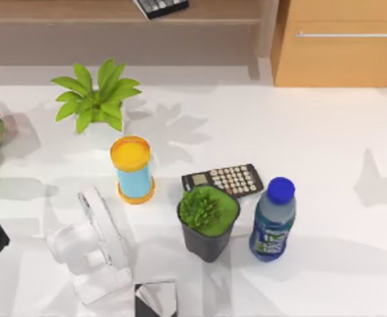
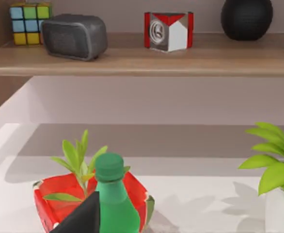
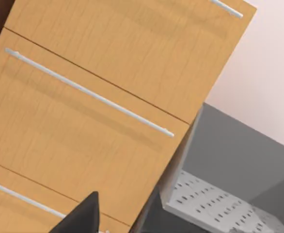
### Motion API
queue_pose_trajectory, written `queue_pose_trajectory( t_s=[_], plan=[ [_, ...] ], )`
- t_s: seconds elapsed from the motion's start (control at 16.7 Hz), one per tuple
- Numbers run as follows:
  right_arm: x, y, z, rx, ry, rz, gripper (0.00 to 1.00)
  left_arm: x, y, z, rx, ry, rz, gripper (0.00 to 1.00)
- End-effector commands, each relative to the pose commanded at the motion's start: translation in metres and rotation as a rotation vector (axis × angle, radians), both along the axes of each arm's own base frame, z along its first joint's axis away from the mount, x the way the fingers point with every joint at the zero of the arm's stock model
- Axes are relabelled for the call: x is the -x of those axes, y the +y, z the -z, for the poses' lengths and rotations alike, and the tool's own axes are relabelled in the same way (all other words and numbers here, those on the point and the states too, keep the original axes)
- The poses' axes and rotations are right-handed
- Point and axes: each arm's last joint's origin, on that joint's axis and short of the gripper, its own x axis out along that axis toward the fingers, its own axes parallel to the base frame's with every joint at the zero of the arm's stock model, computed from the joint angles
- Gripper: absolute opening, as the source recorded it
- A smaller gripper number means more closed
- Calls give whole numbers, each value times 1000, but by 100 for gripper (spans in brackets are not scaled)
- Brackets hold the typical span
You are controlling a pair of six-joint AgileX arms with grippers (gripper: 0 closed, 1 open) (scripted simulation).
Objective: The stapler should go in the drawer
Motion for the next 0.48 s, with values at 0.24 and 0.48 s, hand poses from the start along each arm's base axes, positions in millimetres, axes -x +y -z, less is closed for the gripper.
queue_pose_trajectory(
  t_s=[0.24, 0.48],
  plan=[
    [-61, 8, -27, 304, -35, 42, 100, 0, 0, 0, 0, 0, 0, 100],
    [-142, 22, -6, 598, 2, 85, 100, 0, 0, 0, 0, 0, 0, 100]
  ],
)
